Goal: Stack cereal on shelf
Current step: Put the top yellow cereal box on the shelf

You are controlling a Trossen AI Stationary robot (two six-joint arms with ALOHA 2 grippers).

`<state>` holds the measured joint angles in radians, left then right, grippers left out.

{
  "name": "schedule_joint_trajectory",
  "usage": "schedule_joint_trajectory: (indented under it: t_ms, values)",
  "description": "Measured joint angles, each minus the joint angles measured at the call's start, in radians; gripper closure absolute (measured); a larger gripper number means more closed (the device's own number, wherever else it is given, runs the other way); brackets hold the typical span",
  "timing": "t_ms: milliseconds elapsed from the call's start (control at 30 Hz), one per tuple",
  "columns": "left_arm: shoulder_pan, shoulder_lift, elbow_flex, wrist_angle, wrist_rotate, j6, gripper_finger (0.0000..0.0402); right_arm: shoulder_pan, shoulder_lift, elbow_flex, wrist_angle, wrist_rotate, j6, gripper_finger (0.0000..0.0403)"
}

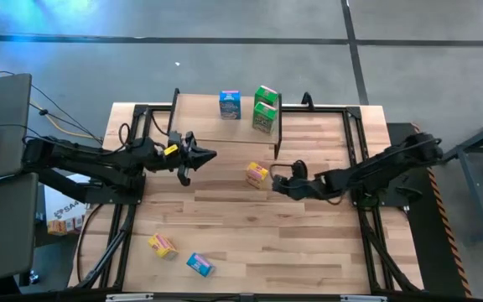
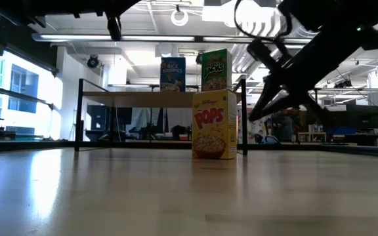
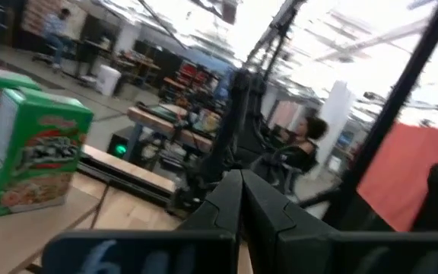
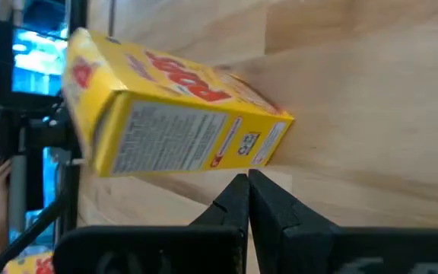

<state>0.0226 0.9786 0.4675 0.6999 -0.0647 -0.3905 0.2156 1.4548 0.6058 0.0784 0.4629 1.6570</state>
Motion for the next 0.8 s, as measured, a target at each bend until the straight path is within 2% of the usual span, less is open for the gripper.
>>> schedule_joint_trajectory:
  t_ms: [200, 300, 533, 800]
  values:
    - [0.097, -0.030, 0.001, -0.090, 0.259, -0.005, 0.0402, -0.049, 0.101, 0.076, 0.004, 0.013, 0.025, 0.0403]
    - [0.154, -0.063, 0.001, -0.187, 0.322, 0.049, 0.0402, -0.077, 0.144, 0.118, 0.000, 0.012, 0.014, 0.0403]
    - [0.251, -0.109, 0.001, -0.377, 0.334, 0.207, 0.0401, -0.131, 0.235, 0.225, 0.000, -0.008, -0.060, 0.0403]
    - [0.264, -0.109, 0.000, -0.438, 0.354, 0.219, 0.0402, -0.171, 0.375, 0.413, 0.000, -0.056, -0.158, 0.0403]
